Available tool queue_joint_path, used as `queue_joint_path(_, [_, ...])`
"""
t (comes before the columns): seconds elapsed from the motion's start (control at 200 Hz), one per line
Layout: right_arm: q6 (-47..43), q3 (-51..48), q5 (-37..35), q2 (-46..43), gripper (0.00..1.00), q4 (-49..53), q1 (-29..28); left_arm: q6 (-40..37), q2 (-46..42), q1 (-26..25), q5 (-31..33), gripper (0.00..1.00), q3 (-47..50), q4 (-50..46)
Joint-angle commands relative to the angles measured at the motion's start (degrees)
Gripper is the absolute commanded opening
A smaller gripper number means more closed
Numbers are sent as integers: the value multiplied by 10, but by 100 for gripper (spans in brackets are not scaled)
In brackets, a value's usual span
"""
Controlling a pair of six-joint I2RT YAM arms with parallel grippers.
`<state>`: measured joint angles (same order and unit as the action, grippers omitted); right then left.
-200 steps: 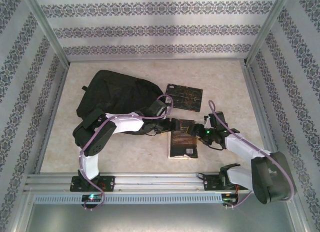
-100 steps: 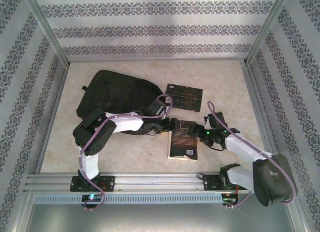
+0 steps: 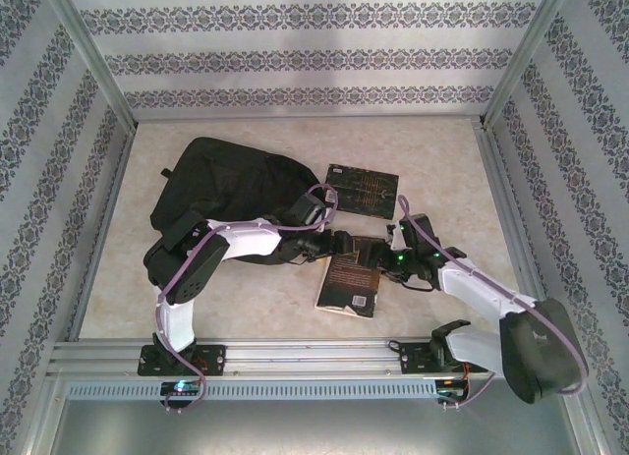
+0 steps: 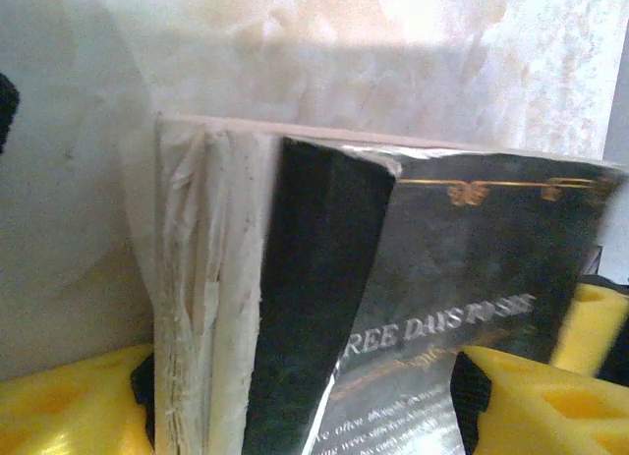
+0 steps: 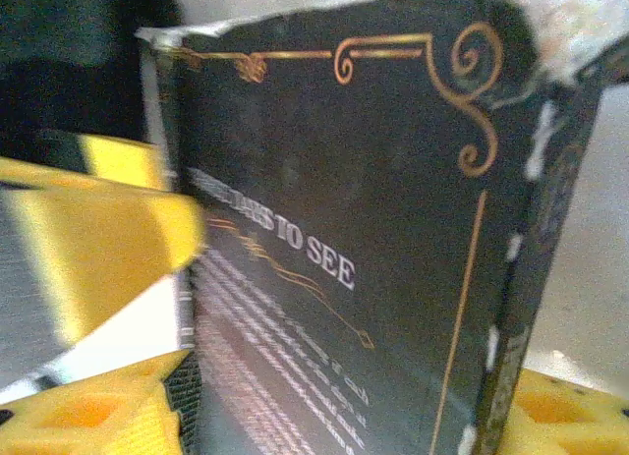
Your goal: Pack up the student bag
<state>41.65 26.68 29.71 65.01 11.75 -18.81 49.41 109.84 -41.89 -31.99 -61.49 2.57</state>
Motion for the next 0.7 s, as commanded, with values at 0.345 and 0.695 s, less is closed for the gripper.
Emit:
queue_joint_path(0.345, [72, -44, 69, -38, 34, -108, 29, 49, 28, 0, -48, 75, 33, 145])
queue_joint_path(0.695, [9, -13, -44, -139, 0, -4, 20, 39, -84, -2, -8, 86, 68, 103])
